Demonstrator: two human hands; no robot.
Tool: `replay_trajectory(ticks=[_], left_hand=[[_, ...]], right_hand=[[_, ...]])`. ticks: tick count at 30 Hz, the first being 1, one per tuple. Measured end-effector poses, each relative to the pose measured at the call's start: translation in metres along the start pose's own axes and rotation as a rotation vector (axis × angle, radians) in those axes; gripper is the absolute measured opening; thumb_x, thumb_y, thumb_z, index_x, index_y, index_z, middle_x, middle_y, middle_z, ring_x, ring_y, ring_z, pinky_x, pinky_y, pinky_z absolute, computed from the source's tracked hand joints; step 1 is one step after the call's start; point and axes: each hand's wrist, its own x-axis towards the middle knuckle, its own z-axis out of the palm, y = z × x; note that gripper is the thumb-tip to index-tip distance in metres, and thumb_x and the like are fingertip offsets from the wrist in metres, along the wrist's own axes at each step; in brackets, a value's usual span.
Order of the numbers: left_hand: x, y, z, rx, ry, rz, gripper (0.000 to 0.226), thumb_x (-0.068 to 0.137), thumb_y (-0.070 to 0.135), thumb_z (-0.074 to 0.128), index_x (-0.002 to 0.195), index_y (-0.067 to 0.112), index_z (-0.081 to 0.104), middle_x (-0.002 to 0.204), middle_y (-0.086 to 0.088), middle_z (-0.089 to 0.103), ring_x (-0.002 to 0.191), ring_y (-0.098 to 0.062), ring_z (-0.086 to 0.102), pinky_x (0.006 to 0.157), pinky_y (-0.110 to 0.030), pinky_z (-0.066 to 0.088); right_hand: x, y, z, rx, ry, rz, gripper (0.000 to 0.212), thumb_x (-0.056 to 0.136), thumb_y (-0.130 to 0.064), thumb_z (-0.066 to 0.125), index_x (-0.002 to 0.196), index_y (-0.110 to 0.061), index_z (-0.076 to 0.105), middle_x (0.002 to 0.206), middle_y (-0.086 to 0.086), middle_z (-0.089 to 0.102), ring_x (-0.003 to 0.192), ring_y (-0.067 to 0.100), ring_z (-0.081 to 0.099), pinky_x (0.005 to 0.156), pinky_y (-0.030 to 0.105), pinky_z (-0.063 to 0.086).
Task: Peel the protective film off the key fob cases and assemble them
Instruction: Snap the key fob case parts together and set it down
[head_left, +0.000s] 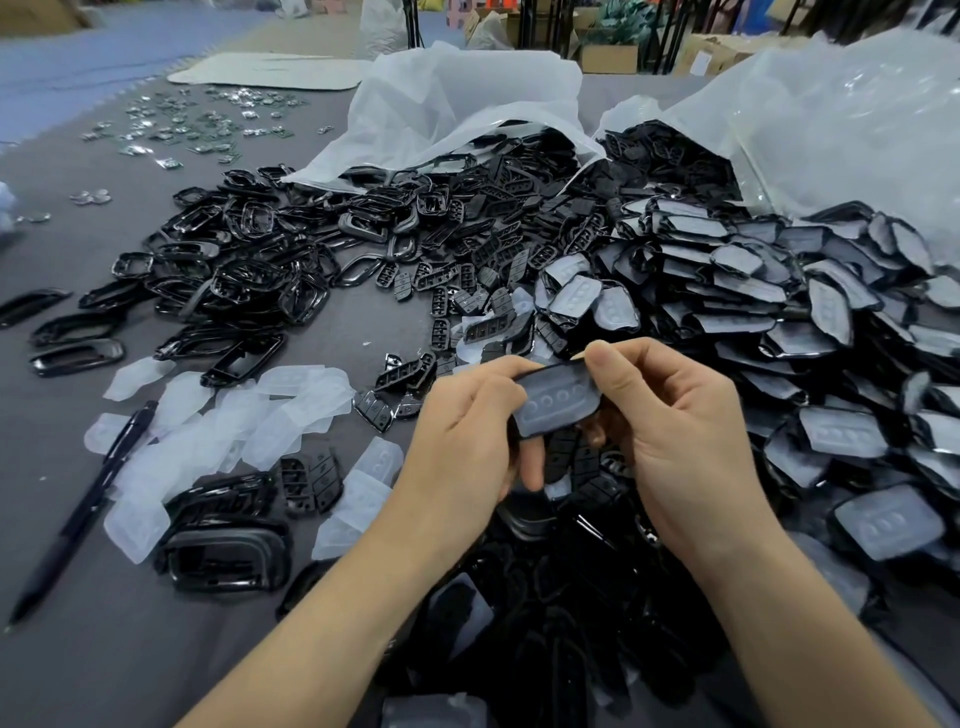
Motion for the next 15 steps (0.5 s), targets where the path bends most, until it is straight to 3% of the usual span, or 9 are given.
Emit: replay_trajectory(ticks=[4, 7, 11, 15], left_hand=[[0.001, -0.006, -0.001, 0.167, -0.022, -0.016, 0.03, 0.085, 0.035, 0.039, 0.085, 0.012, 0.059, 0.042, 0.0, 0.051, 0.034, -0.005, 0.041, 0.039, -0.01, 0.03], [0.001, -0.006, -0.001, 0.157, -0.06, -0.034, 0.026, 0.085, 0.047, 0.049, 0.093, 0.024, 0.06, 0.049, 0.002, 0.058, 0.037, -0.012, 0.044, 0.038, -0.015, 0.032], [0.002, -0.005, -0.002, 0.166, -0.074, -0.049, 0.009, 0.097, 0.027, 0.053, 0.103, 0.025, 0.058, 0.052, -0.002, 0.061, 0.032, -0.013, 0.048, 0.038, -0.017, 0.037], [0.002, -0.003, -0.001, 0.039, -0.11, -0.11, 0.015, 0.098, 0.01, 0.049, 0.111, 0.019, 0.051, 0.052, -0.005, 0.061, 0.033, -0.014, 0.052, 0.038, -0.02, 0.043]], right_hand=[[0.004, 0.001, -0.005, -0.073, 0.046, 0.015, 0.017, 0.083, -0.023, 0.07, 0.068, -0.015, 0.071, 0.058, -0.002, 0.064, 0.049, 0.008, 0.052, 0.047, 0.018, 0.044], [0.006, 0.002, -0.01, -0.16, 0.032, -0.03, 0.014, 0.084, -0.02, 0.071, 0.071, -0.017, 0.071, 0.061, -0.004, 0.067, 0.053, 0.004, 0.058, 0.051, 0.016, 0.045], [0.007, 0.001, -0.013, -0.243, 0.012, -0.079, 0.011, 0.085, -0.02, 0.07, 0.074, -0.022, 0.072, 0.062, -0.007, 0.067, 0.053, 0.004, 0.058, 0.051, 0.017, 0.045], [0.007, 0.0, -0.013, -0.266, 0.014, -0.091, 0.007, 0.085, -0.017, 0.07, 0.079, -0.02, 0.072, 0.068, -0.002, 0.068, 0.055, 0.01, 0.058, 0.052, 0.025, 0.049]])
